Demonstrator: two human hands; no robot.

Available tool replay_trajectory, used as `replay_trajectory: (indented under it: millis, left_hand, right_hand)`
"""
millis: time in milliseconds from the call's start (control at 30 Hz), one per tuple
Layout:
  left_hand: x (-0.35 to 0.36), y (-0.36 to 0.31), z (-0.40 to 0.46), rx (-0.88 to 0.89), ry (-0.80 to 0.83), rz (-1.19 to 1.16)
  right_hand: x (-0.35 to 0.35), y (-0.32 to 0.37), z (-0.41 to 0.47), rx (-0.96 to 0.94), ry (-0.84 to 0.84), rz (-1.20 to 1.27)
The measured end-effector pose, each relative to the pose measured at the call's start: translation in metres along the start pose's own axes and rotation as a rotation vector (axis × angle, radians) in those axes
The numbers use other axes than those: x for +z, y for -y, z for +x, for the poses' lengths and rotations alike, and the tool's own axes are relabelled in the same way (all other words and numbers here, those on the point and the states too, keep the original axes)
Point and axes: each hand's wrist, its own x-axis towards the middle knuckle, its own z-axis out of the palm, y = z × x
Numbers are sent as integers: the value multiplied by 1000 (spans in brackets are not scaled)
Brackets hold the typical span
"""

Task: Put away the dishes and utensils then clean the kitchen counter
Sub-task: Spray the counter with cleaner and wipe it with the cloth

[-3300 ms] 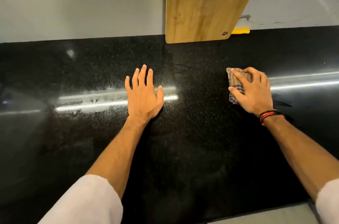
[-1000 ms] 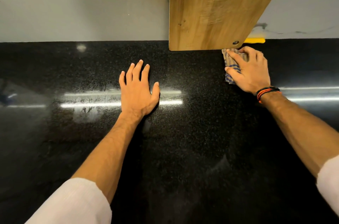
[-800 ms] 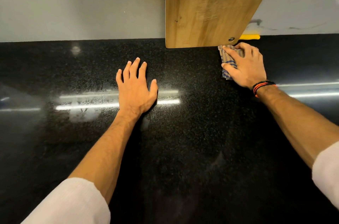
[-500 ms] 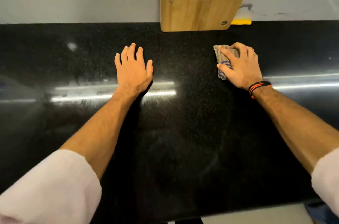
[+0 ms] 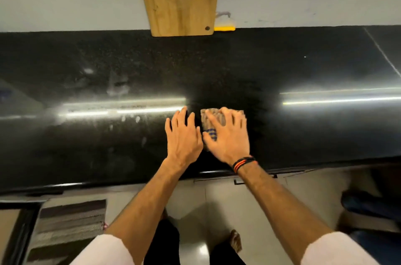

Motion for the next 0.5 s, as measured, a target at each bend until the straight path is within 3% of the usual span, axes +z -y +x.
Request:
replay_trajectory:
  millis: [267, 500]
  left_hand:
    - [5, -25, -49, -9, -35, 39]
    - [15, -23, -38, -4, -62, 55]
  right_hand:
    - [-3, -14, -71, -56, -26, 116]
    - [-4, -49, -69, -87, -7, 127]
